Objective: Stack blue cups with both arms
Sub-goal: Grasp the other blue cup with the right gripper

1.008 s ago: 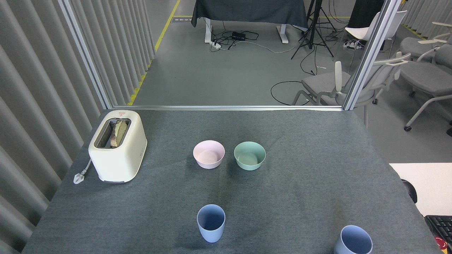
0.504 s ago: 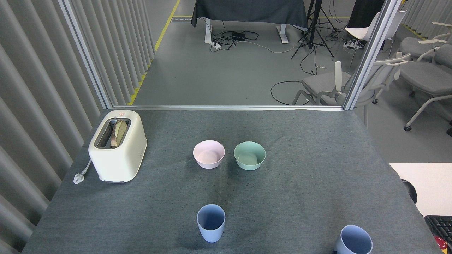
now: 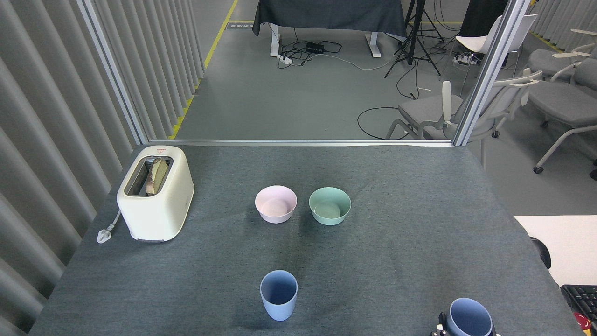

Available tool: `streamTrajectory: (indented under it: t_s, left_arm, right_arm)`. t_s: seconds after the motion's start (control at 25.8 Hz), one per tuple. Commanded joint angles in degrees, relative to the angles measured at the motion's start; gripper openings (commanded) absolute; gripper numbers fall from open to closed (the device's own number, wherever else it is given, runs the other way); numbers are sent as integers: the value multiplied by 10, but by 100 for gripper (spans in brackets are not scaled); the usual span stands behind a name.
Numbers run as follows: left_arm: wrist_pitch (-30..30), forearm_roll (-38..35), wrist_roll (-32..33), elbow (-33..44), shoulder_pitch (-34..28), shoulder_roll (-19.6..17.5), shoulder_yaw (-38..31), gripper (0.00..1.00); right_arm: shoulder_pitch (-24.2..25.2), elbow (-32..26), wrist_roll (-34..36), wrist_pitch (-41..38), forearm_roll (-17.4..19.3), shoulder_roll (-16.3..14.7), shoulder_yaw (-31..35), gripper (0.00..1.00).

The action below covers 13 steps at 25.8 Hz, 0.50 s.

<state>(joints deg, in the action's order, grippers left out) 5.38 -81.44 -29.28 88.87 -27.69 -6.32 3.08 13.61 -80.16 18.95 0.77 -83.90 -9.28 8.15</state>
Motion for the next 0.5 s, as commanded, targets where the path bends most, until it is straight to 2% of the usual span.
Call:
streamTrajectory:
  t_s: [0.0, 0.12, 0.23, 0.39, 0.47]
  left_arm:
    - [0, 10, 0, 0, 0, 0, 1, 100]
    - [0, 10, 0, 1, 0, 0, 1, 100]
    - [0, 10, 0, 1, 0, 0, 1, 100]
    - [0, 11, -1, 1, 0, 0, 1, 100]
    - [-1, 11, -2, 1, 0, 0, 2, 100]
  right_arm:
    - [0, 0, 2, 4, -5, 0, 0, 90]
    - [4, 0, 4, 4, -14, 0, -1, 73]
    - [3, -3, 4, 5, -21, 1, 0, 62]
    - [-5, -32, -1, 5, -21, 7, 0, 60]
    - [-44, -35, -6, 8, -25, 5, -2, 60]
